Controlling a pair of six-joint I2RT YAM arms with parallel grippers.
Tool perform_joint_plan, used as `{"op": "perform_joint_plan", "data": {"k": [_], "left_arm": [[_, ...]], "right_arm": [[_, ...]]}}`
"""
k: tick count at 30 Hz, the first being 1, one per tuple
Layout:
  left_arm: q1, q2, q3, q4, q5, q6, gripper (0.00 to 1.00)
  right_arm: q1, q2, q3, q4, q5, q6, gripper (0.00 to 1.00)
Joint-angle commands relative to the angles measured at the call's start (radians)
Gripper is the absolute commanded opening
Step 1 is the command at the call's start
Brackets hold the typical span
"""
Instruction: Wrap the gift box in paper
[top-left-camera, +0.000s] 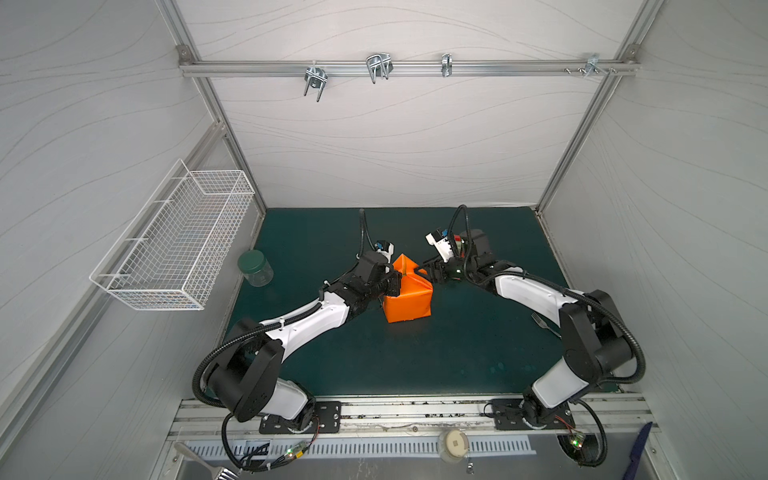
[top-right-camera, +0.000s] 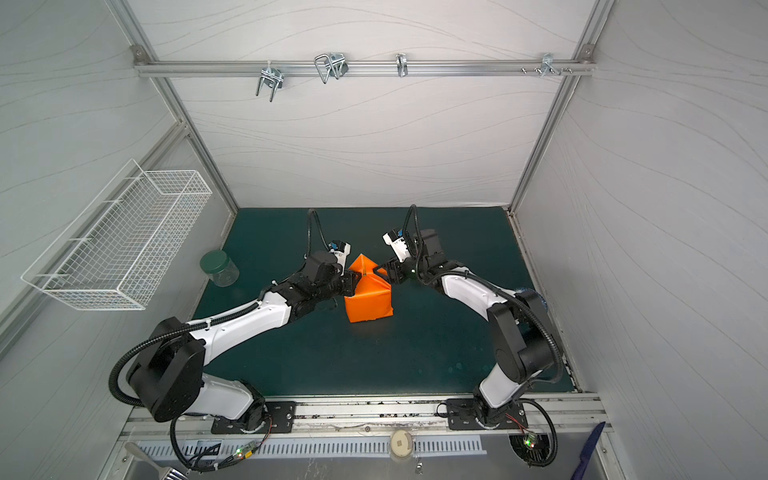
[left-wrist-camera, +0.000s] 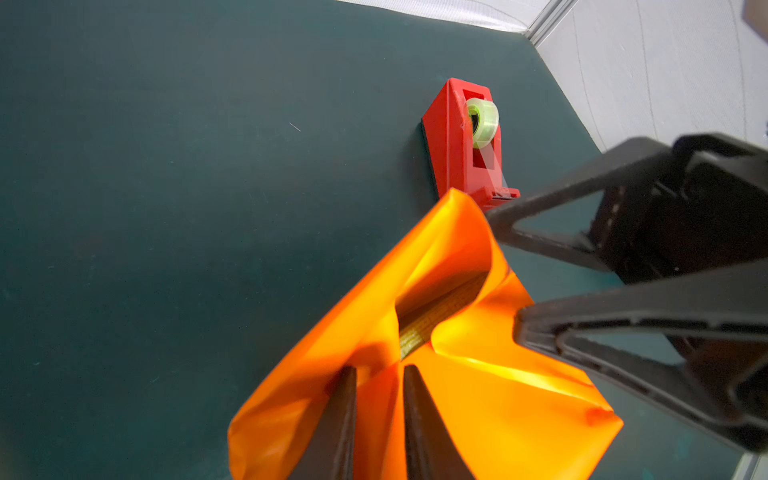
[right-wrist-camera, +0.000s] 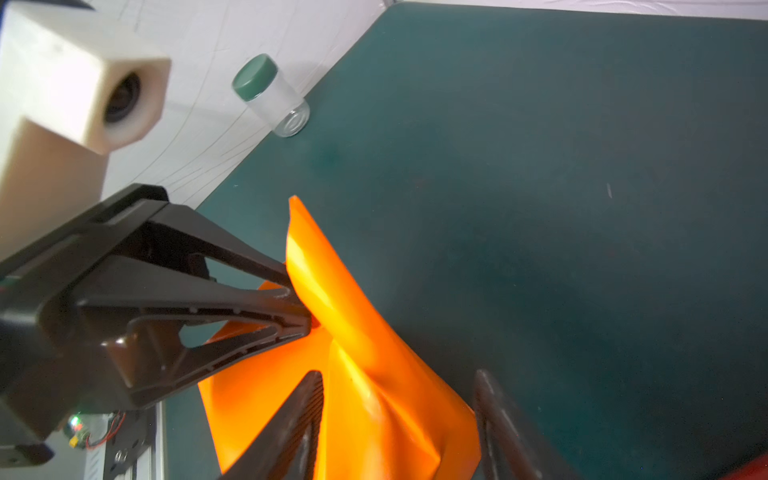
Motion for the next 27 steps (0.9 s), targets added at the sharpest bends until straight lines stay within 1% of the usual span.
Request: {"op": "perform_joint_plan", "data": {"k": [1, 4, 9, 12, 18, 22, 27], "left_arm": [[-0.006, 0.017, -0.04, -0.12, 0.04, -0.013, 0.23], [-0.005, 0.015, -0.038, -0.12, 0.04, -0.014, 0.23], [-0.006, 0.012, -0.035, -0.125, 0.038, -0.008, 0.23], [-0.006, 0.014, -0.026, -0.128, 0.043, -0.009, 0.23], [-0.005, 0.022, -0.009, -0.134, 0.049, -0.005, 0.23], [-0.006, 0.022, -0.003, -0.135, 0.055, -0.007, 0.23], [-0.005, 0.011, 0.009, -0.143, 0.071, -0.005, 0.26]], "right_arm": [[-0.005, 0.062, 0.049, -0.066, -0.138, -0.111, 0.58], [-0.005, 0.109, 0.099, -0.098, -0.173, -0.145, 0.54], [-0.005, 0.157, 0.145, -0.142, -0.219, -0.191, 0.44], [-0.005, 0.175, 0.151, -0.16, -0.224, -0.225, 0.38], [-0.004, 0.197, 0.163, -0.171, -0.221, -0.25, 0.25], [-0.002, 0.197, 0.161, -0.172, -0.215, -0.266, 0.21], [-0.002, 0.183, 0.155, -0.167, -0.213, -0.294, 0.13]]}}
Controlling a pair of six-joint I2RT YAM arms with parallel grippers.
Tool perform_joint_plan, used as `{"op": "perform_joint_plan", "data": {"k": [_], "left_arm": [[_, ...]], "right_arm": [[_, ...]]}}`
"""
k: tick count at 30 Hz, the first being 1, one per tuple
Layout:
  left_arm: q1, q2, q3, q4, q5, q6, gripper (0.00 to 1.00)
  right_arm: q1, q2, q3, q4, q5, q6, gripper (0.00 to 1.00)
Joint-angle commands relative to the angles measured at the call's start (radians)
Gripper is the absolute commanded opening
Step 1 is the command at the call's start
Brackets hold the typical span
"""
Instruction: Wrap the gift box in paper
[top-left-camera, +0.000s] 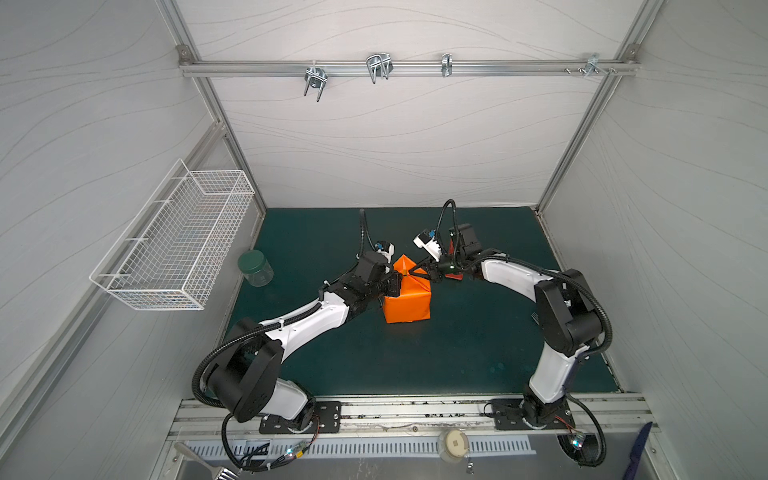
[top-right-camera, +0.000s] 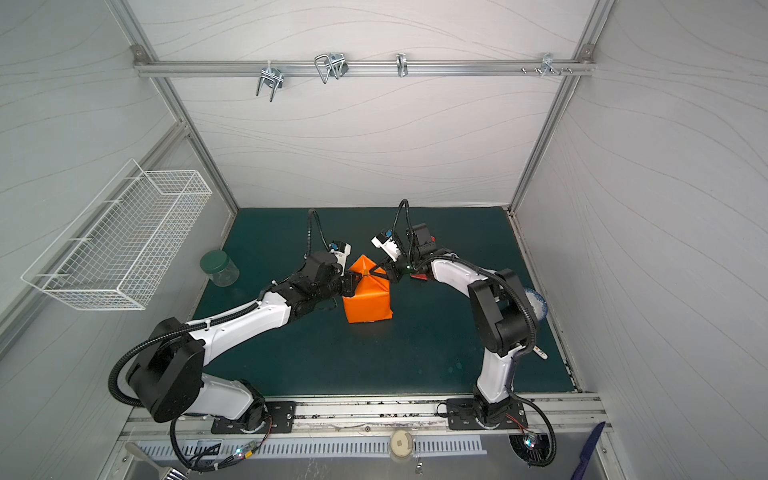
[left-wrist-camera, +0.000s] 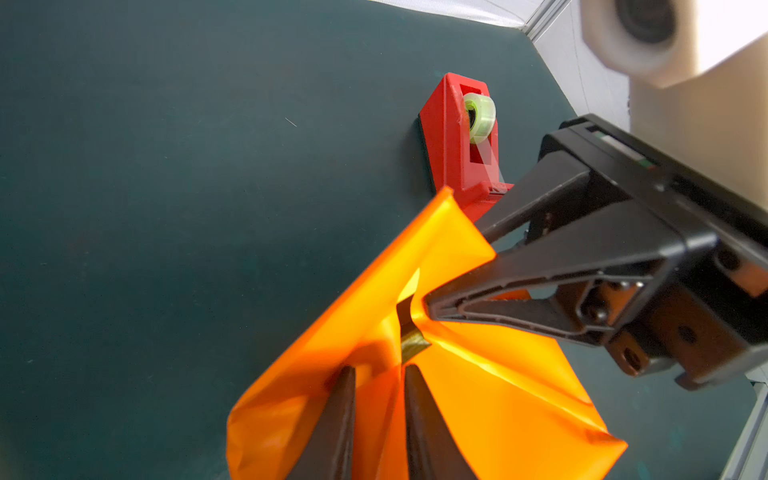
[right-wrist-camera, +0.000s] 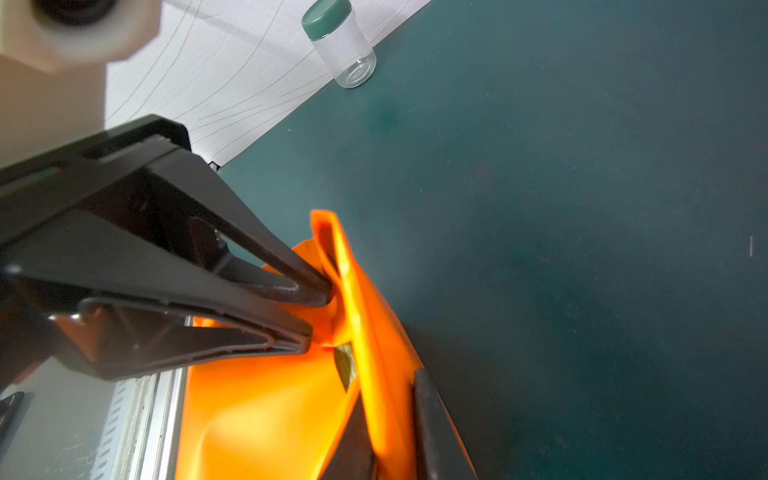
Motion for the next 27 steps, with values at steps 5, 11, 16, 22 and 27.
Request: {"op": "perform_joint_plan", "data": {"k": [5, 11, 16, 22, 27], "left_arm": [[-0.006, 0.005, 0.032, -0.149, 0.08, 0.003, 0.29], [-0.004, -0.025, 0.066, -0.188, 0.08, 0.045, 0.31], [0.02, -0.07, 0.064, -0.201, 0.074, 0.058, 0.32], [0.048, -0.112, 0.045, -0.181, 0.07, 0.054, 0.32], [0.085, -0.133, 0.026, -0.177, 0.023, 0.045, 0.32]], "right_arm": [[0.01, -0.01, -0.007, -0.029, -0.003, -0.076, 0.07], [0.01, -0.028, -0.019, -0.025, 0.009, -0.09, 0.06], [0.011, -0.034, -0.023, -0.017, 0.013, -0.091, 0.05], [0.012, -0.036, -0.03, -0.016, 0.017, -0.093, 0.05], [0.012, -0.036, -0.031, -0.01, 0.021, -0.09, 0.05]]}}
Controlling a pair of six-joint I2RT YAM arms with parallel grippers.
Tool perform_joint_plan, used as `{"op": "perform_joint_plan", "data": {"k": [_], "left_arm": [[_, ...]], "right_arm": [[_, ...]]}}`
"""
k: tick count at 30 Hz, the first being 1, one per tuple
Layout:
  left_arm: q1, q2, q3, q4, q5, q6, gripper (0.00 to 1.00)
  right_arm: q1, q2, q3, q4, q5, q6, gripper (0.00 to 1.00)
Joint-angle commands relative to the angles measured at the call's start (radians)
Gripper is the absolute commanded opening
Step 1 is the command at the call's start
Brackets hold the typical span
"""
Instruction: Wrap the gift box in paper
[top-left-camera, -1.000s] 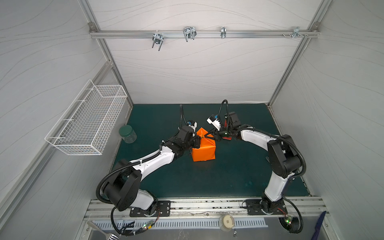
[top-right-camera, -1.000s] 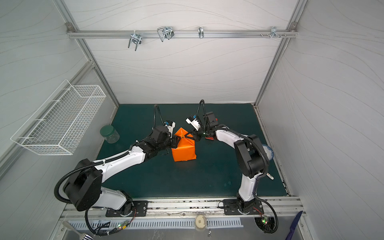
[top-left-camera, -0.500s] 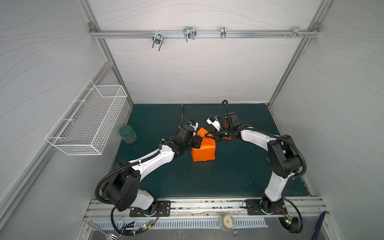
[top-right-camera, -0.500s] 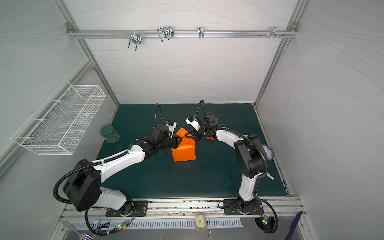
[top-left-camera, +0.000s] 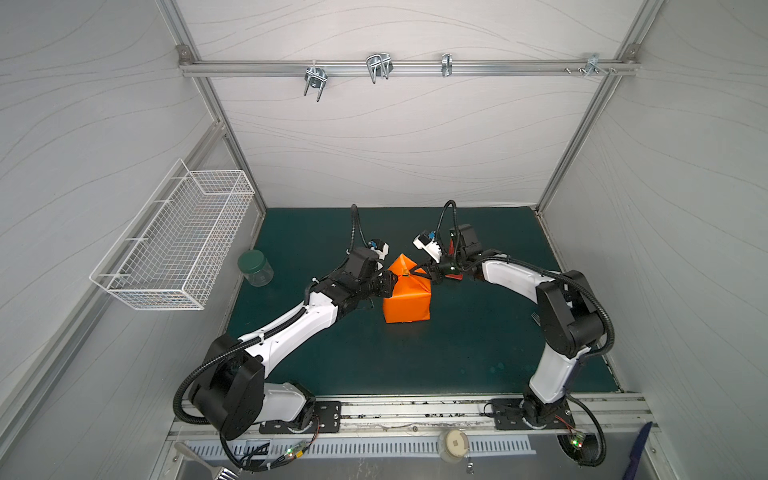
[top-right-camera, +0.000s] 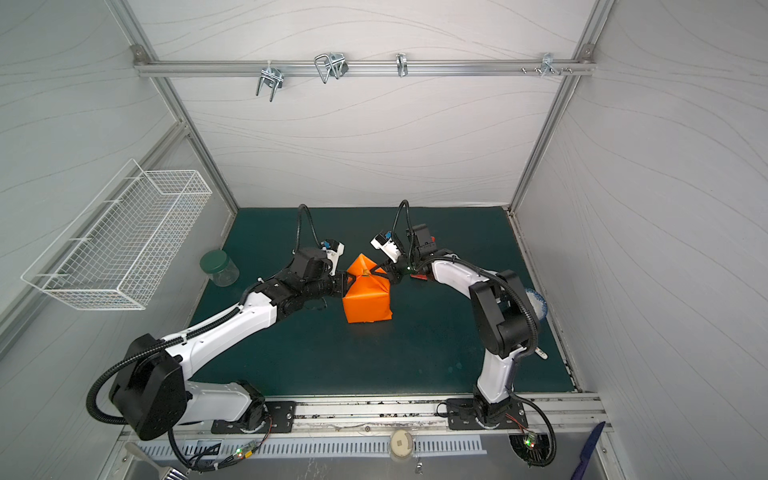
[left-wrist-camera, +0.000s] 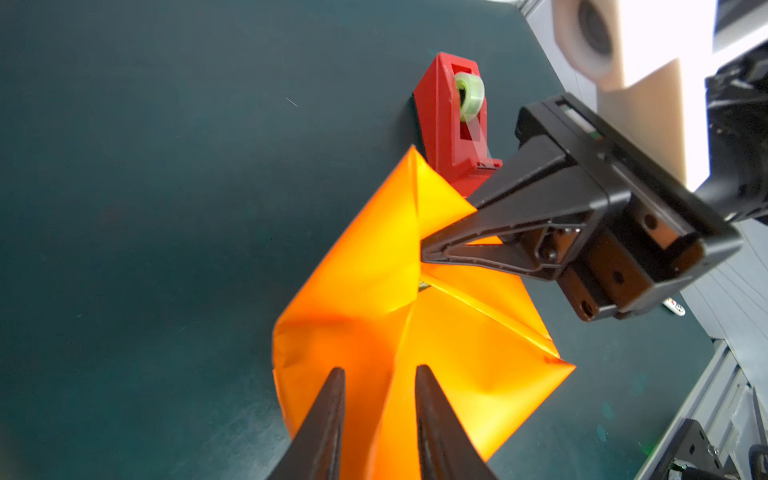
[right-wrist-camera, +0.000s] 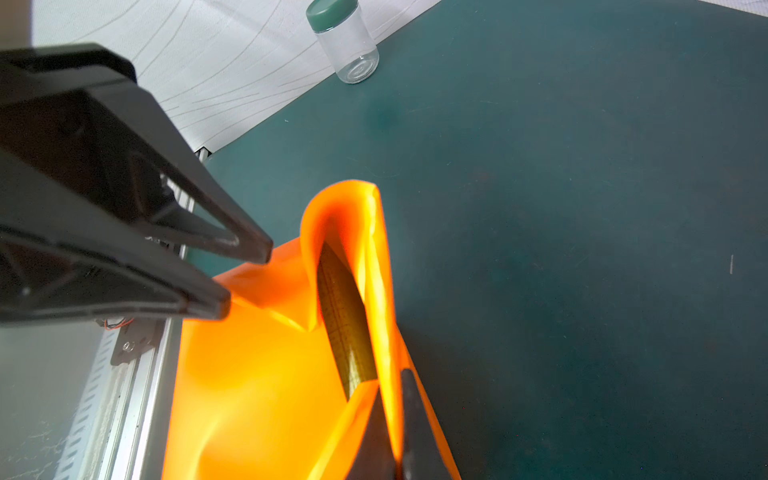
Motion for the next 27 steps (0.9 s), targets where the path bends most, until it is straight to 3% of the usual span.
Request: {"op": "perform_joint_plan", "data": {"k": [1, 9, 15, 21, 27], "left_arm": [[0.022, -0.019, -0.007, 0.01, -0.04, 0.004, 0.31], [0.026, 0.087, 0.053, -0.027, -0.074, 0.085, 0.32], [0.029, 0.133, 0.079, -0.025, -0.083, 0.216, 0.42], [0.029, 0.15, 0.086, -0.021, -0.052, 0.351, 0.48], [0.058, 0.17, 0.126, -0.025, 0.053, 0.448, 0.49]], "right_arm": [[0.01, -0.022, -0.018, -0.015, 0.002, -0.036, 0.05], [0.014, -0.021, -0.019, -0.014, 0.005, -0.036, 0.05], [0.015, -0.029, -0.024, -0.004, 0.003, -0.038, 0.05], [0.017, -0.033, -0.024, -0.001, -0.002, -0.044, 0.04], [0.02, -0.033, -0.019, -0.006, -0.013, -0.058, 0.04]]}}
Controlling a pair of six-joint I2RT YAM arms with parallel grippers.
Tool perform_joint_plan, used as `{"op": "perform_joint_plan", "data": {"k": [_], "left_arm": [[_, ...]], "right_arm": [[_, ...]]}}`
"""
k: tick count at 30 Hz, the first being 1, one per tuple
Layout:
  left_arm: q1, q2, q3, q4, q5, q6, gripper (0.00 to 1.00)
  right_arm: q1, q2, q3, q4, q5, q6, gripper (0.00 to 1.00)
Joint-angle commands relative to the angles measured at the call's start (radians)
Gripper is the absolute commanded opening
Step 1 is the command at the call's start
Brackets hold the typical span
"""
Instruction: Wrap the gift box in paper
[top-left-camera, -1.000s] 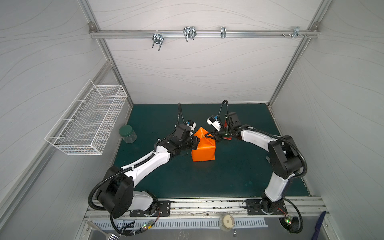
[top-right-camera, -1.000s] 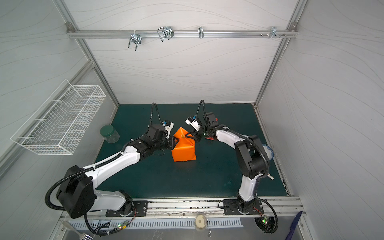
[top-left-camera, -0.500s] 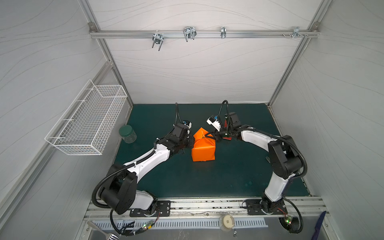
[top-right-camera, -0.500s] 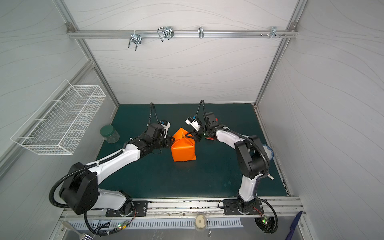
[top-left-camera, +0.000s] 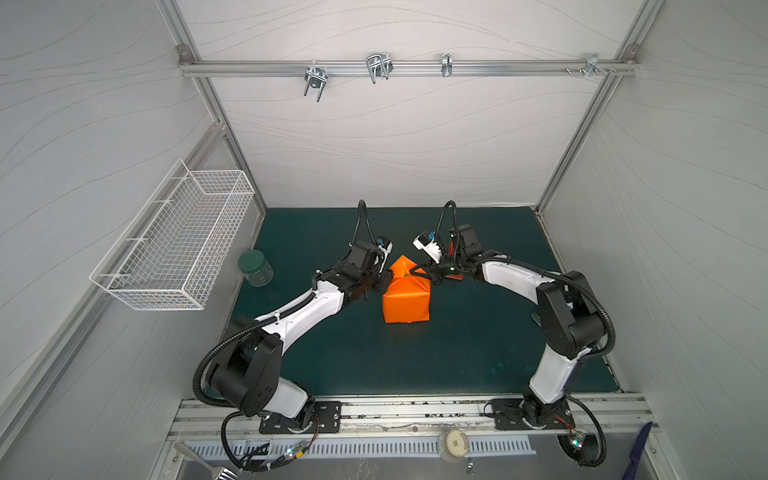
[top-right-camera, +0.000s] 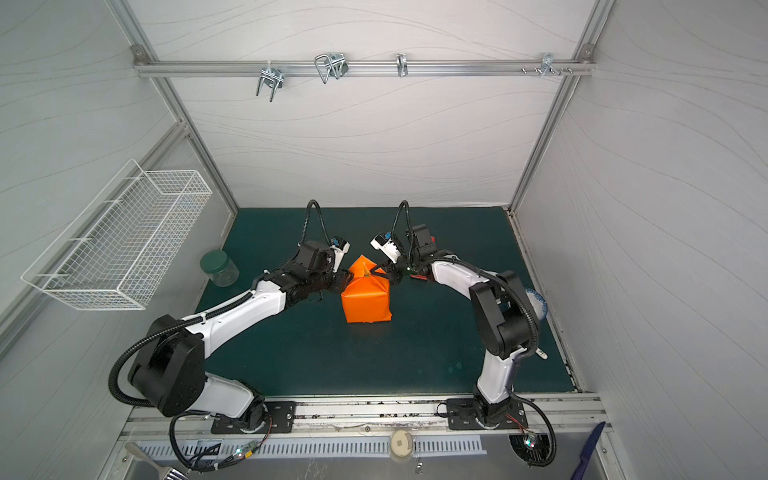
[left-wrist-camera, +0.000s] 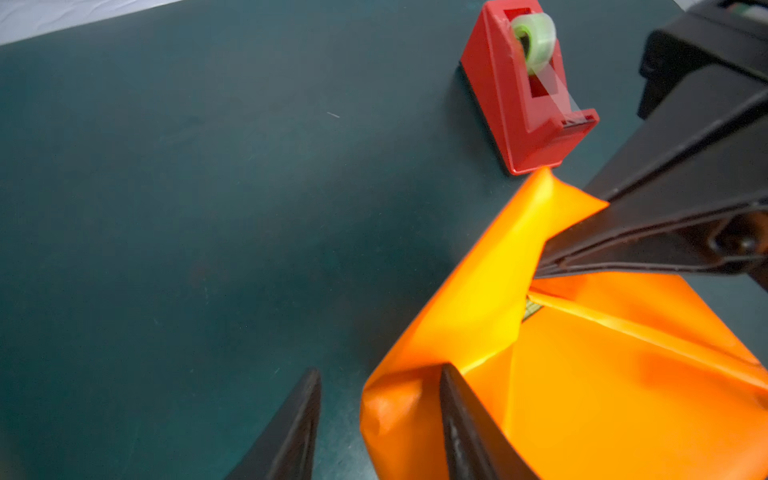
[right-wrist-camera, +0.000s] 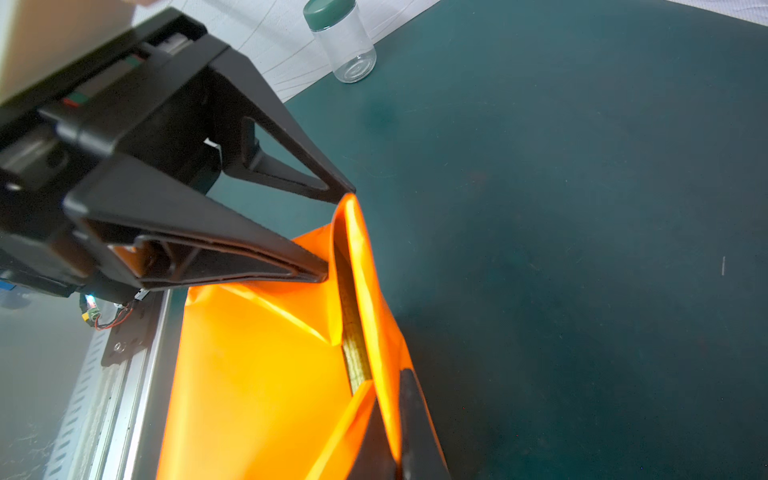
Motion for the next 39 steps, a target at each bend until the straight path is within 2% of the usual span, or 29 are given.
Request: {"op": "perform_joint_plan", "data": {"k": [1, 5, 12, 27, 30, 39], "left_arm": [[0.011, 0.031, 0.059, -0.011, 0.095, 0.113, 0.49], [0.011, 0.069, 0.112, -0.057, 0.193, 0.202, 0.48], [0.013, 0.117, 0.176, -0.137, 0.26, 0.32, 0.36], [0.052, 0.145, 0.183, -0.132, 0.377, 0.404, 0.21], [0.054, 0.141, 0.183, -0.128, 0.383, 0.406, 0.21], [0.097, 0.129, 0.172, -0.145, 0.432, 0.417, 0.34]], "right_arm": [[0.015, -0.029, -0.01, -0.018, -0.023, -0.055, 0.04], [0.017, -0.03, -0.002, -0.028, -0.027, -0.066, 0.04], [0.017, -0.024, 0.008, -0.045, -0.027, -0.087, 0.04], [0.017, -0.023, 0.006, -0.039, -0.031, -0.126, 0.03], [0.017, -0.024, 0.004, -0.039, -0.03, -0.141, 0.02], [0.015, -0.035, -0.005, -0.028, -0.038, -0.171, 0.01]]}}
